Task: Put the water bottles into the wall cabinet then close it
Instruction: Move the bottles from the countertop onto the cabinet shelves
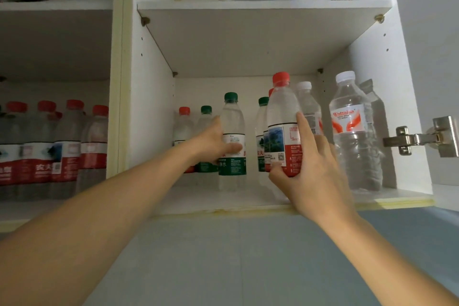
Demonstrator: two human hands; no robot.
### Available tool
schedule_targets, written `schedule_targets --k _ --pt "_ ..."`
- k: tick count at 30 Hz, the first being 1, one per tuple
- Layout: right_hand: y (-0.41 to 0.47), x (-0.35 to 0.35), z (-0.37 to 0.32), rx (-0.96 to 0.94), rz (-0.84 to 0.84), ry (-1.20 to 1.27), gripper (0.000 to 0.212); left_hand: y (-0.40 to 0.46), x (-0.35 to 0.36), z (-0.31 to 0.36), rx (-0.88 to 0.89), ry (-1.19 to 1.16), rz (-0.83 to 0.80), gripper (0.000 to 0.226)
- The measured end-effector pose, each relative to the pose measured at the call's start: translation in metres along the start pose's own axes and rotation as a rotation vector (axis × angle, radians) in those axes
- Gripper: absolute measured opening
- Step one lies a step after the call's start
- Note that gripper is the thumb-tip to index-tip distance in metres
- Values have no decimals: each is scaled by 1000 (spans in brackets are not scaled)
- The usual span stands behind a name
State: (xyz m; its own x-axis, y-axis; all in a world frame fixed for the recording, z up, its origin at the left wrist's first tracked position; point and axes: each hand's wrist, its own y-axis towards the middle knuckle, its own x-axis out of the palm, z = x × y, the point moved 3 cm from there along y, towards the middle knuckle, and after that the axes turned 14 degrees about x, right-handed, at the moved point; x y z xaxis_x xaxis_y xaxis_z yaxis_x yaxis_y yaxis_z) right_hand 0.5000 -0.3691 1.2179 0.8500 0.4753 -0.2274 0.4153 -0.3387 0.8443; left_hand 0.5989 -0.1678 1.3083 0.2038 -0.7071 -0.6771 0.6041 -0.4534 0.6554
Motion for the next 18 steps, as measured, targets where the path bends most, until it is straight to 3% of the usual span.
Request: schedule_targets --k 3,7,13,18 --pt "-1 1 1 -10 5 12 103 7 2 -13 -42 35 19 81" --pt "0 1 5 -5 -3 22 102 15 15 -16 -62 54 12 68" --pt "1 3 4 -24 4 28 103 22 29 -27 -92 27 108 84" --pt "1 3 3 -22 4 26 103 19 30 -22 -34 237 64 121"
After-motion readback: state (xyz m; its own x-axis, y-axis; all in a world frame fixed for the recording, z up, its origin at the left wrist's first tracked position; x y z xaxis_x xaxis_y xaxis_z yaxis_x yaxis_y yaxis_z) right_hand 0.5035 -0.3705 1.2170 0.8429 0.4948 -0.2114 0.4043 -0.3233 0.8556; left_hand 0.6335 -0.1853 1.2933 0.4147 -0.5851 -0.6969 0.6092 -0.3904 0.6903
